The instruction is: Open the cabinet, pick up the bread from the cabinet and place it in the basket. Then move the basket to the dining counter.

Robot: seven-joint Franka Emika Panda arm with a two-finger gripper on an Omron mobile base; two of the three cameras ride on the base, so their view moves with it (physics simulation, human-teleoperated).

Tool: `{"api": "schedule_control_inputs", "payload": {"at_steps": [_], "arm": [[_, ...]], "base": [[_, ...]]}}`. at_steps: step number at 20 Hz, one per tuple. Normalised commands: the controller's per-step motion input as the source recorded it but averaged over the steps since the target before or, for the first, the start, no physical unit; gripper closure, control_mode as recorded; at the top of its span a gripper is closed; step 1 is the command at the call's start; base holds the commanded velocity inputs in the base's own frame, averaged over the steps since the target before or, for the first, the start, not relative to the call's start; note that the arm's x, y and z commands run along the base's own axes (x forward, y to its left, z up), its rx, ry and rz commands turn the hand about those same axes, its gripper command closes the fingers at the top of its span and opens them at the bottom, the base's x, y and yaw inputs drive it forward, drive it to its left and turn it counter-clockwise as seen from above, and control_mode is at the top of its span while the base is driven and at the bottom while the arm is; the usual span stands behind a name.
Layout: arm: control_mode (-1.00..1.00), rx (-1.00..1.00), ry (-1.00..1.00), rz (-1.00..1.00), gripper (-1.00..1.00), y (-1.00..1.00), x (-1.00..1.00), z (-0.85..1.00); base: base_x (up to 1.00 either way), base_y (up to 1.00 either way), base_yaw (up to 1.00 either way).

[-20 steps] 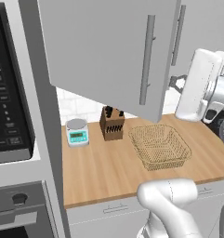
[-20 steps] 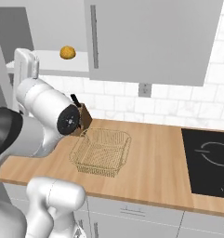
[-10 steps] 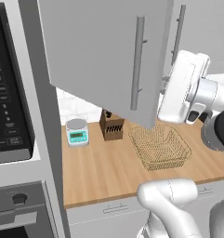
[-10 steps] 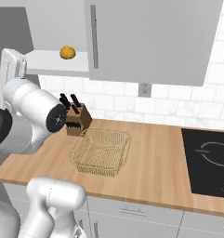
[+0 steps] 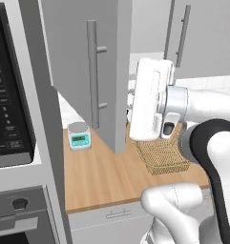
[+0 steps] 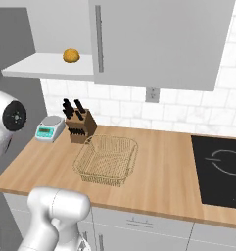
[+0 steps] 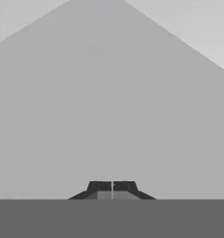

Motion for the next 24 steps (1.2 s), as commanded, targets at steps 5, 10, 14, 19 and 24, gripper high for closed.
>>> {"api": "schedule_control_inputs", "payload": {"at_steps": [5,10,14,19,24], "arm": [[-1.0,-0.08,0.01,0.0,1.0,1.0,0.26,-0.27],[-1.0,-0.07,0.01,0.0,1.0,0.62,0.31,-0.1],[-1.0,0.0,0.0,0.04,1.0,-0.07,0.02,0.27],[-1.0,0.0,0.0,0.11,1.0,-0.85,0.02,0.45],[-1.0,-0.1,-0.13,0.07,1.0,-0.94,0.17,0.05]], "base": [[0.0,0.0,0.0],[0.0,0.0,0.0],[0.0,0.0,0.0],[0.0,0.0,0.0],[0.0,0.0,0.0]]}}
